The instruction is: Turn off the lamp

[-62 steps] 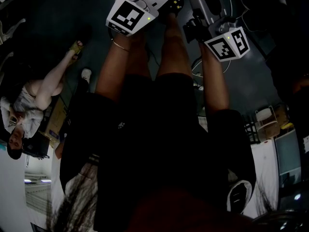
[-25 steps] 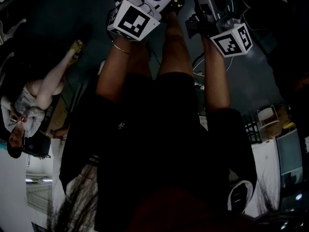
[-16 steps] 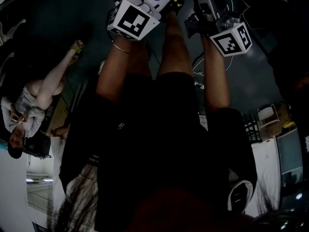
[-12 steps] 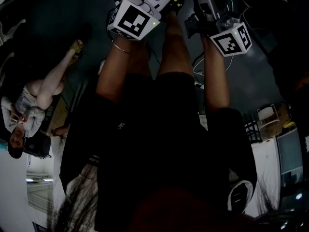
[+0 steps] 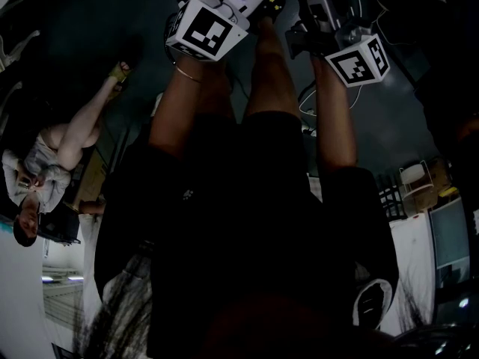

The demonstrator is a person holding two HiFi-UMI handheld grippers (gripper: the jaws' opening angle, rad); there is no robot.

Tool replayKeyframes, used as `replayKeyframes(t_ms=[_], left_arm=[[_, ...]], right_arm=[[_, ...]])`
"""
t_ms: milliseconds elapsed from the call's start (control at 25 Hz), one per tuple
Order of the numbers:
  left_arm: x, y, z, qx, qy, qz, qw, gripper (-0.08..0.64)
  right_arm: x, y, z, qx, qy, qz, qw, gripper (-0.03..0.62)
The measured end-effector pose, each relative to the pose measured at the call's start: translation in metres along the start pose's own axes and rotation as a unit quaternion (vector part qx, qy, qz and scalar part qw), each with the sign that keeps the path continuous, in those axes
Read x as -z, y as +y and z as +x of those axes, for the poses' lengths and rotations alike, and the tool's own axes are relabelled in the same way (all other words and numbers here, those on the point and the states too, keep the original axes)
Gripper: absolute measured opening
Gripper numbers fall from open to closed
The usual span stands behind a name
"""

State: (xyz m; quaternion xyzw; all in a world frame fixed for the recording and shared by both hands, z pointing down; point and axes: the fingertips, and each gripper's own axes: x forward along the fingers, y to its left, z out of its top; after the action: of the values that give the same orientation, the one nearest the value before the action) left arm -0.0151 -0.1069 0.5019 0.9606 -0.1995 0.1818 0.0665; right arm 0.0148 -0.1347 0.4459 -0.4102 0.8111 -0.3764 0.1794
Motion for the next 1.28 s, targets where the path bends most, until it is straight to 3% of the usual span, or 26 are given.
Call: replayKeyframes(t_ms=[560,1280], left_arm=[[0.002,0.001,0.002,-0.005,-0.001,-0.006,1.0000,0.014],[0.014,0.013,0.005,-0.033,-0.003,-0.049,0.9983,0.014]], right_arm=[[0.002,-0.001,0.000,0.006,0.006,-0.010,1.000,0.066],[0.008,-0.010,0.008,0.022,0.016,-0.046,0.999,0.067]])
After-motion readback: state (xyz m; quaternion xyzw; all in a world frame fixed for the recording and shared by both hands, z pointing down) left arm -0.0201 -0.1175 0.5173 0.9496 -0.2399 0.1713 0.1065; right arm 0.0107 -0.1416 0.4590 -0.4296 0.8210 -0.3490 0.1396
